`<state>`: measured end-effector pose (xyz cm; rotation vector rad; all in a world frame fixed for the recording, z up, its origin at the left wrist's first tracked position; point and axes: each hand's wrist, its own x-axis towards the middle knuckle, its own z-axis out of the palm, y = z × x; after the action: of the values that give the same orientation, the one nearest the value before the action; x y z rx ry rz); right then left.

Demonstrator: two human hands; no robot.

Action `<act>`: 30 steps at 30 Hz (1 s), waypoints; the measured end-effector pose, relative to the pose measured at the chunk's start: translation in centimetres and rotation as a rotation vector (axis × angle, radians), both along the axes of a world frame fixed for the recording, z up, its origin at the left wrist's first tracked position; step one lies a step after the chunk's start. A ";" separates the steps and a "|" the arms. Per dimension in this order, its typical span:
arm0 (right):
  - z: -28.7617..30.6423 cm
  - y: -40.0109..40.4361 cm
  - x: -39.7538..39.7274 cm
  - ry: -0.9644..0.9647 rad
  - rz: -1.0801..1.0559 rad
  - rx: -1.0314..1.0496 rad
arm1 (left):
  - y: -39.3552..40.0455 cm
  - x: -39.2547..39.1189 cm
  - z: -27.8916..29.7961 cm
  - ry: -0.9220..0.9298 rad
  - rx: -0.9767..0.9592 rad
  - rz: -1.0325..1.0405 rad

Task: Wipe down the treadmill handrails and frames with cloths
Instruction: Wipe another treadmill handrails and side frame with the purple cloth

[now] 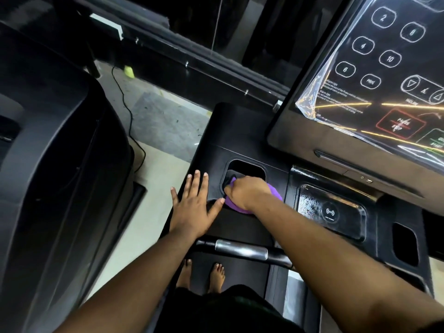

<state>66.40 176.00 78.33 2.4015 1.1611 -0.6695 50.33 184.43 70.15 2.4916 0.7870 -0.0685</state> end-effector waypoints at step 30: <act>-1.3 -7.7 -1.4 -0.133 -0.145 0.437 | 0.4 -0.2 0.9 -0.039 -0.063 0.007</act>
<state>64.97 168.29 76.98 2.8641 1.1825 -0.3119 50.16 184.80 71.01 2.4232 0.7654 -0.0412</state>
